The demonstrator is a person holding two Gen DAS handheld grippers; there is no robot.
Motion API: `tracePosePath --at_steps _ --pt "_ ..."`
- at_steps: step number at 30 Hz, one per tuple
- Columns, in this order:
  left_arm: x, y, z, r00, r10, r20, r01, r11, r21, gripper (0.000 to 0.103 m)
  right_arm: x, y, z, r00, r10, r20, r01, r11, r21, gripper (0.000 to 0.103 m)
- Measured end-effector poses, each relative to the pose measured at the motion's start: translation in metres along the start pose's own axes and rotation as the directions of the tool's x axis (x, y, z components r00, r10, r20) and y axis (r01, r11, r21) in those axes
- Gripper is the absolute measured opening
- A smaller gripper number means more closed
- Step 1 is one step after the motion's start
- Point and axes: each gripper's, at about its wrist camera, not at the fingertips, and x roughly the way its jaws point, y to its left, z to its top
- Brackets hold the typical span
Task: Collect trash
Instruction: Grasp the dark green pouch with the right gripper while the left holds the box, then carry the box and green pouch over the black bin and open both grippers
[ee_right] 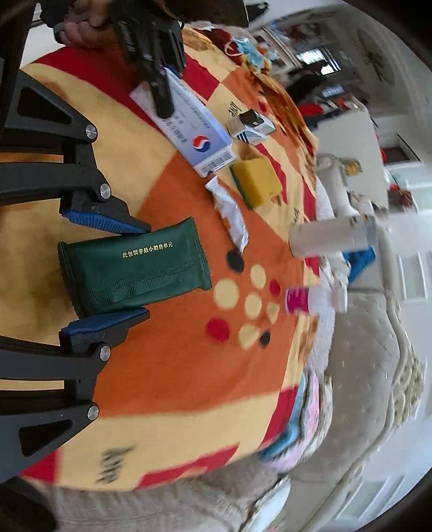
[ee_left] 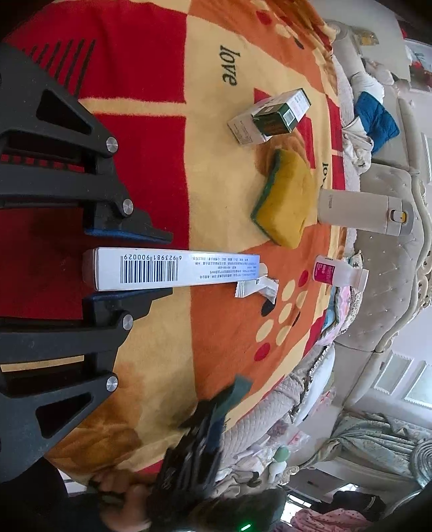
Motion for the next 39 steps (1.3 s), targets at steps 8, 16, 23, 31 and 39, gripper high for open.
tracePosePath --at_steps 8,16,23,31,39 --pt "-0.009 -0.006 -0.003 0.998 0.012 0.054 -0.013 1.0 0.018 0.015 -0.063 -0.021 -0.042 0.986 -0.135 0.099 0.117 0.978 0.17 0.042" --pt "-0.021 -0.022 -0.01 0.998 0.038 0.05 -0.037 0.999 -0.017 0.015 -0.083 -0.039 -0.059 0.982 -0.169 0.086 0.153 0.974 0.168 0.042" --pt "-0.028 -0.065 -0.006 0.997 0.015 0.071 -0.016 1.0 0.016 0.015 -0.104 -0.056 -0.07 0.976 -0.187 0.11 0.161 0.965 0.204 0.042" --pt "-0.018 -0.118 -0.004 0.997 -0.046 0.058 0.042 0.997 0.065 0.015 -0.125 -0.075 -0.083 0.968 -0.219 0.123 0.183 0.95 0.254 0.042" --pt "-0.006 -0.177 0.001 0.992 -0.121 0.046 0.114 0.983 0.144 0.015 -0.149 -0.107 -0.101 0.951 -0.288 0.109 0.237 0.912 0.335 0.042"
